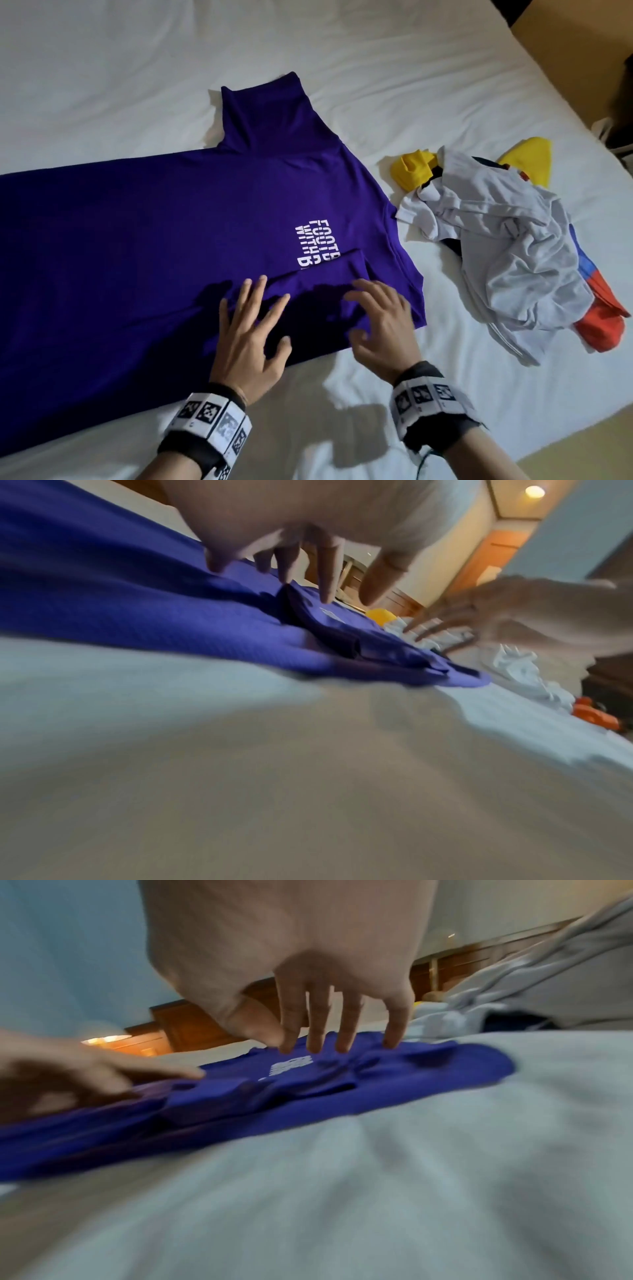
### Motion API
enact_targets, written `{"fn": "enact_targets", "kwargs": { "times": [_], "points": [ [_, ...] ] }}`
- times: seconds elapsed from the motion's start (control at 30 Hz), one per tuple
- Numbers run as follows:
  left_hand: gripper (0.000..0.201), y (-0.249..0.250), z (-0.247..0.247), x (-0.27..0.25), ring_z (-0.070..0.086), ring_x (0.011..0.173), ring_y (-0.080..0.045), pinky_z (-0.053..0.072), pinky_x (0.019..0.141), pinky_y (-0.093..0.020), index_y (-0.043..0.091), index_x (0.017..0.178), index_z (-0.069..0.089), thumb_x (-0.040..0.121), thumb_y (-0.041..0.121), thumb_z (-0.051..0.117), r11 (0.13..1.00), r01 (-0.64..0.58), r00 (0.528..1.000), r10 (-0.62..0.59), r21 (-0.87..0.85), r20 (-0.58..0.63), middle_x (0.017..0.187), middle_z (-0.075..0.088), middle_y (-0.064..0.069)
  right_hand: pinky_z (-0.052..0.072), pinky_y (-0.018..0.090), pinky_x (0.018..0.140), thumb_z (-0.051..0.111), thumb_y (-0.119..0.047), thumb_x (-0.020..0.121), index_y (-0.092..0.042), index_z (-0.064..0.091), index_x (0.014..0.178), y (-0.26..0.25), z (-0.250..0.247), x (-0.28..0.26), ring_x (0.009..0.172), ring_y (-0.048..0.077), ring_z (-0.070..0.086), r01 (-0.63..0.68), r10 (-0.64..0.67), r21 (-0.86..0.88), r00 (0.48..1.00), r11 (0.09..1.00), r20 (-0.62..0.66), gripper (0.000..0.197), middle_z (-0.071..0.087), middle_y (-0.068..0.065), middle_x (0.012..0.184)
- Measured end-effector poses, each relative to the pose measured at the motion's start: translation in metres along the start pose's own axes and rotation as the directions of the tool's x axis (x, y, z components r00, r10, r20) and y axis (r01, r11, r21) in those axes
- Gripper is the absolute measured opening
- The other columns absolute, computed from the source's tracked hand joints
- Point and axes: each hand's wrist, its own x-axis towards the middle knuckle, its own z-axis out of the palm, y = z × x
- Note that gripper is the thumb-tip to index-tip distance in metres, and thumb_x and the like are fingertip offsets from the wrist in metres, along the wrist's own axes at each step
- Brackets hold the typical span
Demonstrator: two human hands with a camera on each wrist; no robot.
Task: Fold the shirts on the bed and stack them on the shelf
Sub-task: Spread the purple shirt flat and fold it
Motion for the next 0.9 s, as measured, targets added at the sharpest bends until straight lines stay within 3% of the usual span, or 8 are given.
{"fn": "enact_targets", "kwargs": {
  "times": [0.07,0.2,0.37,0.5,0.6,0.67,0.77,0.9],
  "points": [
    [0.064,-0.001,0.012,0.0,0.006,0.15,-0.025,0.012,0.113,-0.062,0.03,0.15,0.035,0.088,0.047,0.038,0.983,0.013,0.996,-0.029,0.185,0.084,0.163,0.01,-0.002,0.027,0.054,0.111,0.045,-0.029,0.073,-0.024,0.054,0.132,-0.02,0.02,0.011,0.142,0.021,0.031,0.07,-0.069,-0.015,0.992,0.997,0.101,0.059,0.041,-0.006,0.15],
    [0.063,-0.01,0.032,0.001,0.018,0.147,-0.03,0.02,0.108,-0.067,0.025,0.151,0.031,0.096,0.055,0.023,0.939,0.09,0.982,-0.138,0.331,0.126,0.161,0.02,-0.007,-0.004,0.066,0.113,0.021,-0.052,0.093,-0.032,0.014,0.154,-0.03,0.057,0.032,0.149,0.013,-0.011,0.137,-0.097,-0.119,0.951,0.983,0.293,0.065,-0.003,-0.012,0.163],
    [0.062,-0.009,0.026,0.0,0.015,0.149,-0.027,0.015,0.111,-0.066,0.029,0.153,0.025,0.095,0.052,0.028,0.955,0.082,0.992,-0.104,0.285,0.065,0.162,0.017,-0.005,-0.02,0.068,0.105,0.002,-0.067,0.088,-0.033,-0.009,0.152,-0.019,0.069,0.036,0.145,0.017,-0.028,-0.231,0.272,-0.266,0.954,0.936,0.129,0.074,-0.022,-0.006,0.16],
    [0.058,-0.035,-0.009,-0.009,0.037,0.14,-0.027,0.02,0.107,-0.067,0.018,0.146,0.042,0.094,0.042,0.031,0.943,0.187,0.982,-0.181,0.274,-0.046,0.151,0.042,-0.009,-0.013,0.067,0.109,0.025,-0.047,0.093,-0.023,0.014,0.154,-0.075,0.08,0.035,0.149,0.023,-0.011,-0.089,0.092,-0.13,0.995,0.988,0.023,0.066,0.0,-0.001,0.163],
    [0.052,-0.085,-0.054,-0.028,0.054,0.122,-0.029,0.026,0.107,-0.067,0.013,0.129,0.06,0.088,0.032,0.034,0.903,0.317,0.945,-0.276,0.289,-0.176,0.13,0.06,-0.007,0.029,0.066,0.108,0.041,-0.031,0.084,-0.017,0.056,0.132,-0.124,0.098,0.046,0.132,0.027,0.042,0.209,-0.208,-0.01,0.976,0.978,0.06,0.052,0.053,0.003,0.137],
    [0.046,-0.121,-0.084,-0.042,0.059,0.104,-0.03,0.033,0.101,-0.063,0.015,0.114,0.068,0.083,0.03,0.037,0.877,0.35,0.933,-0.294,0.329,-0.209,0.113,0.065,-0.004,0.043,0.058,0.1,0.05,-0.031,0.075,-0.016,0.066,0.118,-0.151,0.111,0.055,0.105,0.027,0.058,0.313,-0.31,0.003,0.938,0.95,0.159,0.048,0.065,0.002,0.11],
    [0.036,-0.162,-0.121,-0.062,0.06,0.088,-0.026,0.039,0.091,-0.055,0.022,0.094,0.069,0.077,0.032,0.04,0.85,0.36,0.933,-0.316,0.385,-0.173,0.091,0.067,0.004,0.039,0.061,0.1,0.063,-0.035,0.072,-0.018,0.068,0.112,-0.172,0.124,0.07,0.1,0.03,0.058,0.345,-0.304,-0.1,0.908,0.933,0.288,0.045,0.064,0.003,0.103],
    [0.025,-0.192,-0.138,-0.068,0.063,0.075,-0.026,0.041,0.075,-0.044,0.022,0.08,0.064,0.078,0.033,0.042,0.909,0.269,0.961,-0.233,0.32,-0.146,0.078,0.063,0.007,0.02,0.055,0.111,0.053,-0.033,0.092,-0.026,0.063,0.114,-0.18,0.122,0.085,0.119,0.023,0.044,0.241,-0.182,-0.145,0.925,0.96,0.333,0.025,0.062,-0.005,0.117]
  ]
}}
